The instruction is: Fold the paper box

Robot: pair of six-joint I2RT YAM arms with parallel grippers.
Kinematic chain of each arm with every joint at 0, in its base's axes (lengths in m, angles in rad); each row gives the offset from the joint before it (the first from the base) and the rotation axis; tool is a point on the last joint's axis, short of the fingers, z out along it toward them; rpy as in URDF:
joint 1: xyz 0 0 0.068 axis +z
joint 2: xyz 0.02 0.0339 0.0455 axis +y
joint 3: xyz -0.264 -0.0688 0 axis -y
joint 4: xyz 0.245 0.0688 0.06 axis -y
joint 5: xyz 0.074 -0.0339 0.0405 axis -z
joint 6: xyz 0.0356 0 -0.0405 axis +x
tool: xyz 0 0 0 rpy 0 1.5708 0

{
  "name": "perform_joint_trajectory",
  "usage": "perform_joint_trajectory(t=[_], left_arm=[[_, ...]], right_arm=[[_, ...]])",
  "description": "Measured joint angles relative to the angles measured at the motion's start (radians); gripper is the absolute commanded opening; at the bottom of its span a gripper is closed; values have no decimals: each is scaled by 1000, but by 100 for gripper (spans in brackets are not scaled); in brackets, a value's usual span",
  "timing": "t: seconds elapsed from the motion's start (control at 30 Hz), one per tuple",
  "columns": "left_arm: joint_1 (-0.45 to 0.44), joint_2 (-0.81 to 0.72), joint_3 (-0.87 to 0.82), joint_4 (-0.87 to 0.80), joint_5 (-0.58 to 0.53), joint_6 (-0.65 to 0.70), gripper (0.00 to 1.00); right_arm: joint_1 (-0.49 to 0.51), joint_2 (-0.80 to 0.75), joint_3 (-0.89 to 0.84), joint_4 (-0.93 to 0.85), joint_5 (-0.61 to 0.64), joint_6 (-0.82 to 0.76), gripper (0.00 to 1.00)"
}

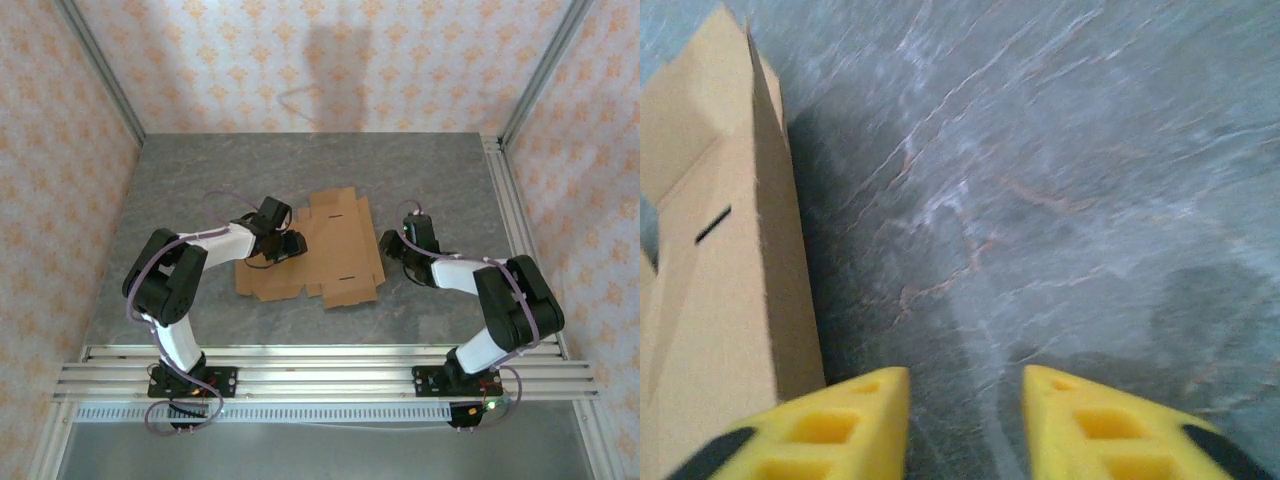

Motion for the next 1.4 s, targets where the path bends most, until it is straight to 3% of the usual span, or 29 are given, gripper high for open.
perform_joint_trajectory(t=[0.33, 0.53, 0.97, 1.17, 1.4], left_arm=[[0, 3, 0, 5, 0, 0, 40], [7, 3, 0, 4, -6, 1, 40], [15, 3, 0, 4, -28, 1, 40], [15, 3, 0, 4, -31, 1, 40], [15, 3, 0, 5, -28, 1, 40]], right_arm=[[10, 103, 21, 89, -161, 5, 27], [55, 134, 77, 56, -122, -20, 36], [75, 146, 107, 23, -95, -24, 41], [66, 142, 43, 163, -117, 35, 41], [22, 183, -33, 404, -237, 153, 41]])
